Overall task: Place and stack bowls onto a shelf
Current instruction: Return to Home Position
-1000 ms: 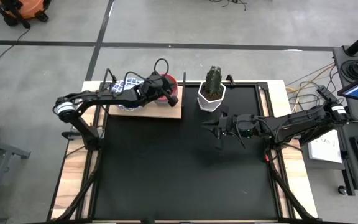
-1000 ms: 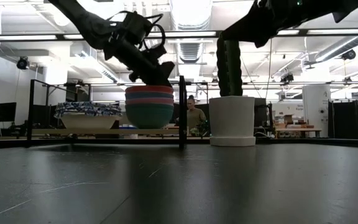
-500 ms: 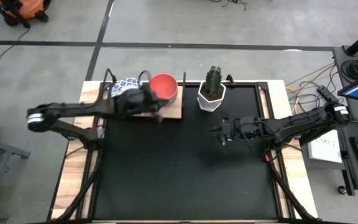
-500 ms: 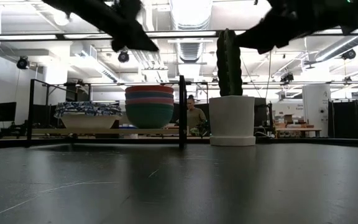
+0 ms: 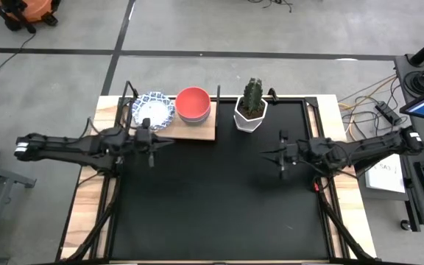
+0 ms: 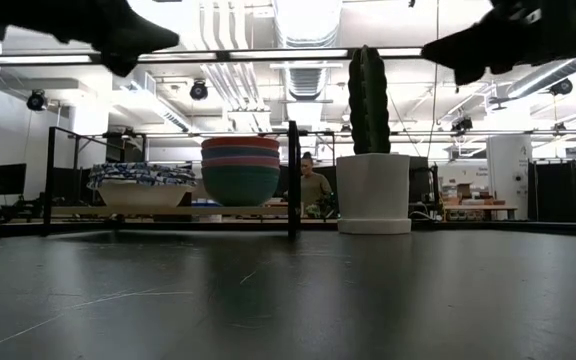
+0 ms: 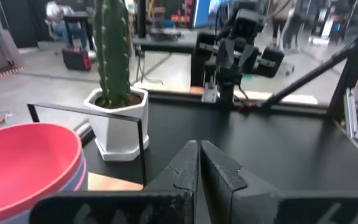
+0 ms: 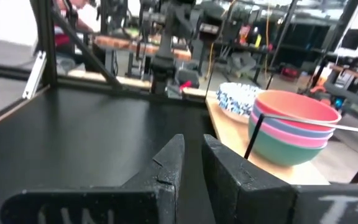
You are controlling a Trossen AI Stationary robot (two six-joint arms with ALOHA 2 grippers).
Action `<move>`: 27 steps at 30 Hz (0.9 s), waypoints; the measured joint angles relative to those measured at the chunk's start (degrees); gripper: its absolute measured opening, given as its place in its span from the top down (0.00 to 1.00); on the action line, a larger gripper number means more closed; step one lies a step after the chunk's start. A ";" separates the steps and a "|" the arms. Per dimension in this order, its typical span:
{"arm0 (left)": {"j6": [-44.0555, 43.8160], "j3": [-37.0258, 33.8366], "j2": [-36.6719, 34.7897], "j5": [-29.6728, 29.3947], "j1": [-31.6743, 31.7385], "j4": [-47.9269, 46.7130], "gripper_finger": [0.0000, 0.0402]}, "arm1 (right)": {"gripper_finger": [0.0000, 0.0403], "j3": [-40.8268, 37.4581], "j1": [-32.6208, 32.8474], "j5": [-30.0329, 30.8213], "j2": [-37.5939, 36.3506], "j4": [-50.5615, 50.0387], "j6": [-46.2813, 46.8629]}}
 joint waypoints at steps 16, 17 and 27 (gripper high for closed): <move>-3.74 -19.12 -21.02 -0.11 0.04 7.43 1.00 | 0.88 -7.66 -1.62 0.00 -24.99 -11.45 2.06; -4.06 -19.82 -22.15 -0.11 0.04 7.30 1.00 | 0.88 -7.66 -1.62 0.00 -26.58 -13.12 2.58; -7.30 -24.42 -31.74 0.28 0.04 3.05 1.00 | 0.88 -7.62 -1.62 -0.08 -34.73 -23.70 2.44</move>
